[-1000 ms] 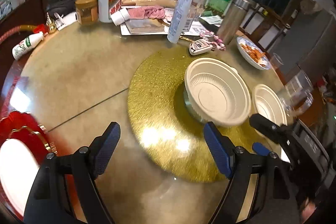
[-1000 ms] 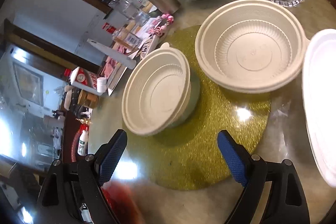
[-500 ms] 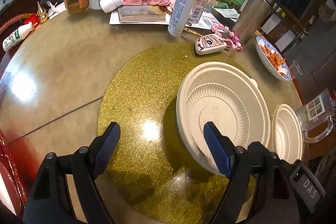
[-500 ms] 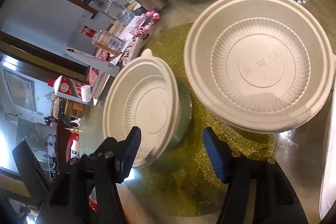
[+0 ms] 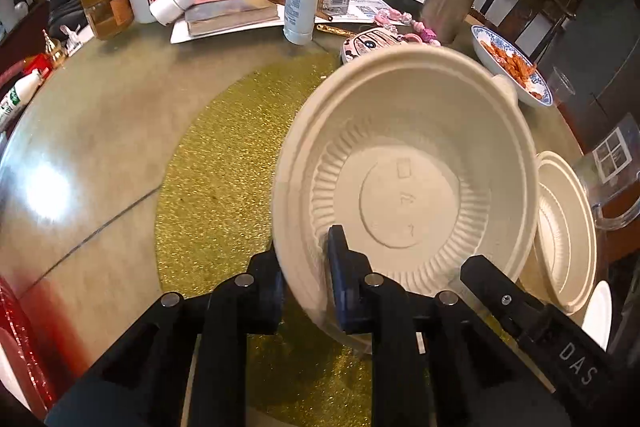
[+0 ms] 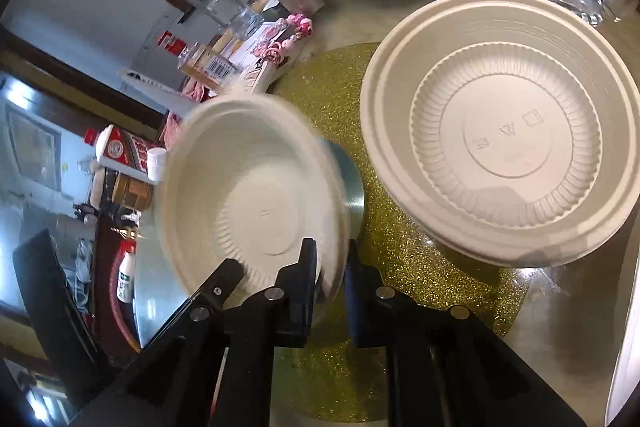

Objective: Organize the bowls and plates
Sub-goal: 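Grasp the rim of a beige plastic bowl on the lazy susan with both tools, then lift the beige bowl and carry it toward the red plate stack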

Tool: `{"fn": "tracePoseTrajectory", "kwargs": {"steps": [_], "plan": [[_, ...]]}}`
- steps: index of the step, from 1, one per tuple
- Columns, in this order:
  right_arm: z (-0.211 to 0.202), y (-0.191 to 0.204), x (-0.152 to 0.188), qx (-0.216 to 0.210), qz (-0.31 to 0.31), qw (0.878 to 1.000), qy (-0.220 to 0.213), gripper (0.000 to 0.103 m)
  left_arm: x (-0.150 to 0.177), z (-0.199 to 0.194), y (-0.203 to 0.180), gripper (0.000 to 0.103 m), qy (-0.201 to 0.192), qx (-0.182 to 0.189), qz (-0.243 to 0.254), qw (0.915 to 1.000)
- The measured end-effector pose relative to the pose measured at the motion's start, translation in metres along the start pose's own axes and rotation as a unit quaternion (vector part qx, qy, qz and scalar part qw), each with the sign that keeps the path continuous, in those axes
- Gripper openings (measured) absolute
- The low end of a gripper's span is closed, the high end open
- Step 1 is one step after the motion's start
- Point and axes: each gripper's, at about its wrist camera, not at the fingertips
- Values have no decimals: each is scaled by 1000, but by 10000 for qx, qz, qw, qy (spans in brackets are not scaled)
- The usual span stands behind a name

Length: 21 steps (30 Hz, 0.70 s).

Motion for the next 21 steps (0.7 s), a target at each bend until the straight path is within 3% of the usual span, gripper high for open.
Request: {"fn": "tracePoseTrajectory", "kwargs": {"steps": [11, 21], "plan": [[-22, 14, 17, -256, -329, 9991, -34, 11, 24, -37, 11, 17, -287, -106, -122, 9995], [-42, 51, 53, -547, -1054, 9929, 12, 11, 51, -81, 49, 18, -520, -184, -444, 9975]]}}
Point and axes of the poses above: each gripper's, at about its wrist camera, not at the fingertips, and z roughly the way its jaws point, y to its left, x to its underside, and after that the axes turned 4 degrees about x, right-handed
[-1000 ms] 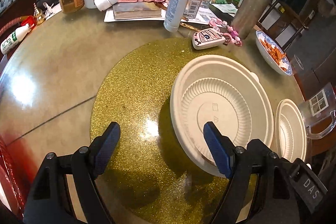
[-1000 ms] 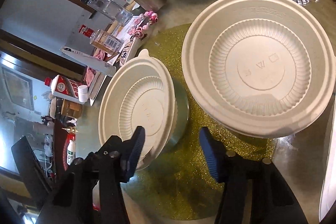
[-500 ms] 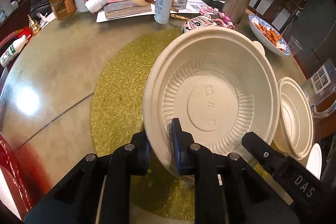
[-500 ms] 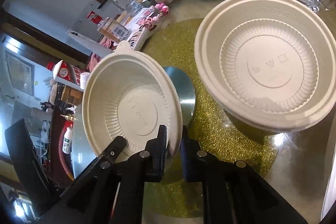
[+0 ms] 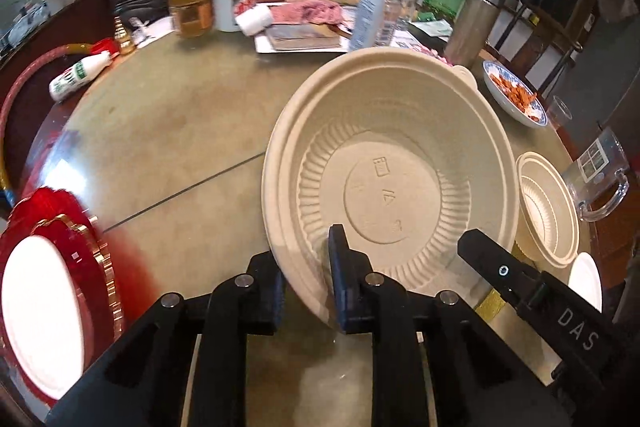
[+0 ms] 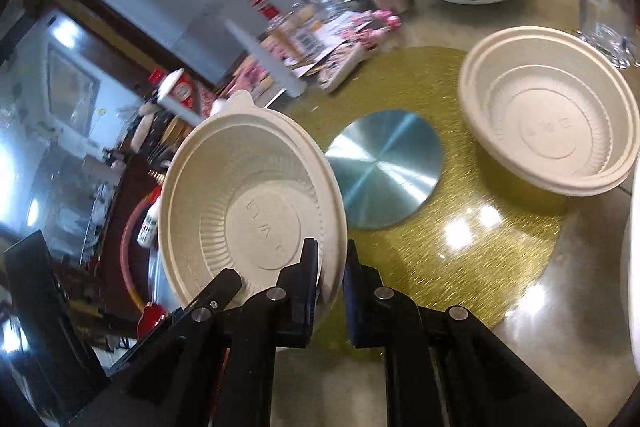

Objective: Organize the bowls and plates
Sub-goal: 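Lift the beige bowl and carry it toward the red plate stack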

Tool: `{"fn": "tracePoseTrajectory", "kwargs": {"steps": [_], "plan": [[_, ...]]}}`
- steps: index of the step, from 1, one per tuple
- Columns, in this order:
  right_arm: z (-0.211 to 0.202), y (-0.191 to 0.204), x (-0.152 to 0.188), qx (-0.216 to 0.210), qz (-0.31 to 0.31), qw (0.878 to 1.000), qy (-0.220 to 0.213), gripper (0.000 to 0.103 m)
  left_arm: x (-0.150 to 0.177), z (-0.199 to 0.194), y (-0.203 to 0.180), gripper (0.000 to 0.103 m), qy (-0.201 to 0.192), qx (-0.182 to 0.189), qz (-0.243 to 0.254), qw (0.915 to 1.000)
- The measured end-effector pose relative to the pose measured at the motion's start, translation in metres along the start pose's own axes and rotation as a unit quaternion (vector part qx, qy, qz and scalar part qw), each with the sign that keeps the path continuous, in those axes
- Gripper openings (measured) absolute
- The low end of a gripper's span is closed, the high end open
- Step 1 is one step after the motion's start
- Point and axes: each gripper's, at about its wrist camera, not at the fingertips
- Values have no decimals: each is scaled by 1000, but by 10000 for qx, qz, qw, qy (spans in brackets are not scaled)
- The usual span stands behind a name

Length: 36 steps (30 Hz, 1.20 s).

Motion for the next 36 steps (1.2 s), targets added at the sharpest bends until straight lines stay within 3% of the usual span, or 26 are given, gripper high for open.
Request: {"fn": "tracePoseTrajectory", "kwargs": {"steps": [5, 11, 25, 36], "plan": [[-11, 30, 18, -99, -350, 9993, -29, 11, 10, -26, 22, 19, -171, -11, -23, 9999], [-22, 54, 47, 80, -544, 9983, -175, 12, 20, -47, 40, 18, -310, -103, 169, 9993], [-73, 39, 110, 696, -438, 9953, -518, 14, 70, -70, 35, 18, -286, 571, 699, 9955], [-79, 35, 145, 926, -322, 9940, -493, 14, 98, -73, 50, 18, -288, 848, 897, 9919]]}}
Point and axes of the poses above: each gripper's, at about its wrist camera, not at the fingertips, and z roughly the way its jaws point, y to its left, x to its underside, and after that the axes turned 4 degrees about x, right-handed
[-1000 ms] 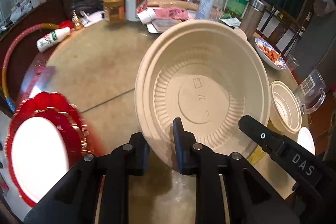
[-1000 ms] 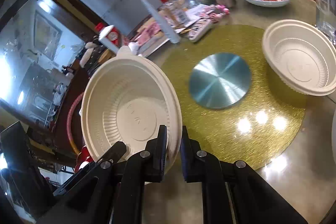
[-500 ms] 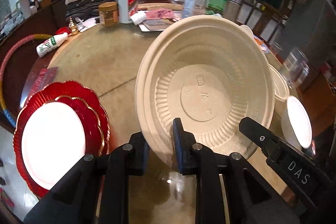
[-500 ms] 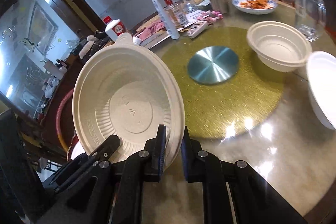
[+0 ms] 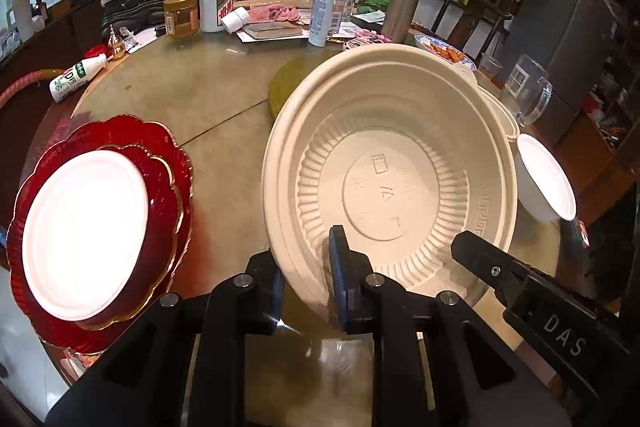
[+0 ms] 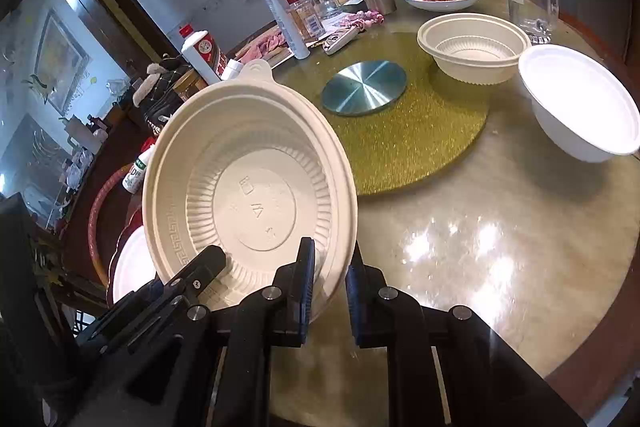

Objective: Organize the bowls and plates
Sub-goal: 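Lift the beige bowl and carry it toward the red plate stack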

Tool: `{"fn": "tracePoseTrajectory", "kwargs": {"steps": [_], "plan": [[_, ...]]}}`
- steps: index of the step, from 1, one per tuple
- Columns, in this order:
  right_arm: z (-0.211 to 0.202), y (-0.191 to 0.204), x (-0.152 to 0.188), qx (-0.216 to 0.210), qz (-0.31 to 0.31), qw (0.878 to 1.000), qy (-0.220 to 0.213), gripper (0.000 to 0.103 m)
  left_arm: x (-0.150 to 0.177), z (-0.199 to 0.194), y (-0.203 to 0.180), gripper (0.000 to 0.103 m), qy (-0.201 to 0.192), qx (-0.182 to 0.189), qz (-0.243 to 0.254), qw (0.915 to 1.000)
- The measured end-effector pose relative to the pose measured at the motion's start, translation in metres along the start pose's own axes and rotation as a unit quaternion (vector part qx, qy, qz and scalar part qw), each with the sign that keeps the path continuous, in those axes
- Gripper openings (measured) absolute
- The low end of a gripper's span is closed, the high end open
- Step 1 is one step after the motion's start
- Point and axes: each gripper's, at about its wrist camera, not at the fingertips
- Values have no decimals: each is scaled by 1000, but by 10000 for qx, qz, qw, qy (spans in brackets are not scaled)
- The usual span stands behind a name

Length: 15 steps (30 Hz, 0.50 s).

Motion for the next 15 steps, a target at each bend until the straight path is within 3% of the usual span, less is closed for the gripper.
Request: {"fn": "tracePoseTrajectory", "kwargs": {"steps": [15], "plan": [[-32, 36, 21, 36, -355, 9983, -458, 15, 11, -41, 23, 18, -474, 194, 6, 9987]]}}
Point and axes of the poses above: each gripper's, at about its wrist camera, not at the fingertips, and z roughly the way its jaws point, y to its left, x to its underside, and after that the axes turned 4 degrees about x, right-handed
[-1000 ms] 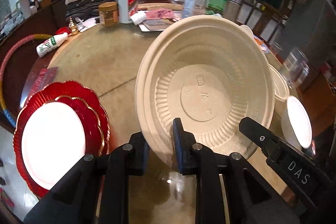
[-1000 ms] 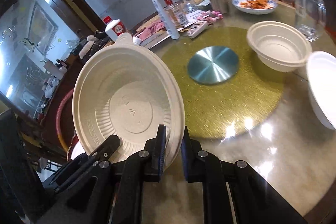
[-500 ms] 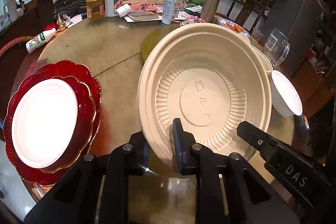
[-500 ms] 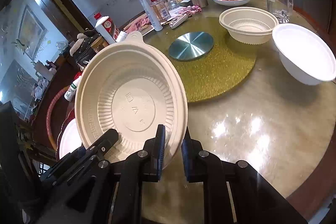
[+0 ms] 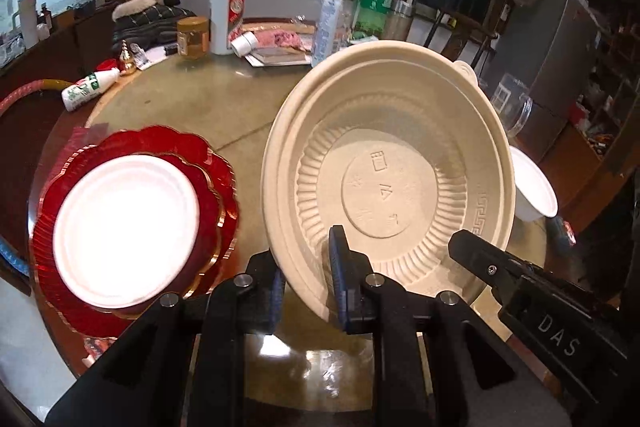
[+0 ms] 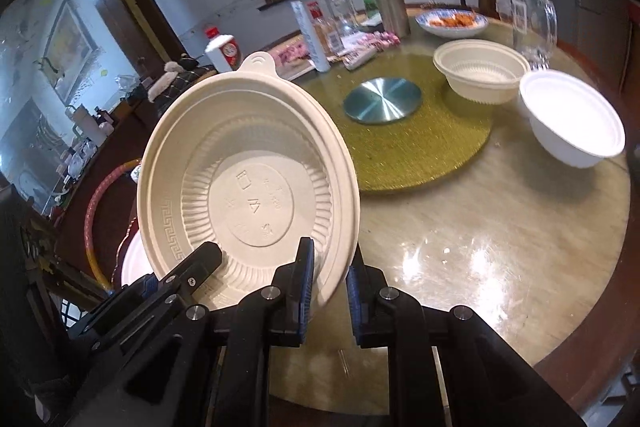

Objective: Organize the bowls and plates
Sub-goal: 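Lift the beige bowl and carry it toward the red plate stack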

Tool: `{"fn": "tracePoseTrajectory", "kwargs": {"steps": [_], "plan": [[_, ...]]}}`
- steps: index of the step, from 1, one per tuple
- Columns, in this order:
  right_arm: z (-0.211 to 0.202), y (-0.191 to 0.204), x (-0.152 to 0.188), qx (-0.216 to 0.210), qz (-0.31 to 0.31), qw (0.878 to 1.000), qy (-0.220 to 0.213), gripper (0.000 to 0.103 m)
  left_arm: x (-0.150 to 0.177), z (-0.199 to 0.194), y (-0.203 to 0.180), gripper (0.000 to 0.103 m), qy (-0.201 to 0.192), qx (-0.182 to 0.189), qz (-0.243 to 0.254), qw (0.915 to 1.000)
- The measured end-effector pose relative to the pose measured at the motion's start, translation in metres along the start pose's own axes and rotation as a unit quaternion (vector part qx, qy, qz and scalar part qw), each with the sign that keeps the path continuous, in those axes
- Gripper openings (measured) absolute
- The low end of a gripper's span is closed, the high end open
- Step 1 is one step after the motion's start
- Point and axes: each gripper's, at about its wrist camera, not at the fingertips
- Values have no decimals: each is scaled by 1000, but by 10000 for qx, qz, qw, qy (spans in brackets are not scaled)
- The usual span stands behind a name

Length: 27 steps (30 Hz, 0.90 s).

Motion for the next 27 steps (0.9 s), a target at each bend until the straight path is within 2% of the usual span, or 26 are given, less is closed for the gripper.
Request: {"fn": "tracePoseTrajectory", "kwargs": {"steps": [7, 16, 27], "plan": [[-8, 23, -1, -228, -165, 9995, -116, 15, -2, -23, 16, 18, -235, -29, -154, 9996], [1, 69, -1, -643, -514, 9966, -44, 15, 0, -48, 54, 18, -494, -346, -533, 9968], [30, 113, 9, -862, -854, 9922, 269, 15, 9, -46, 98, 18, -415, -788, -950, 9915]]}}
Point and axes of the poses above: each gripper's, at about its wrist camera, not at the fingertips, and z roughly the way its jaws point, y to its left, x to its underside, and after that the axes turned 4 degrees about x, right-handed
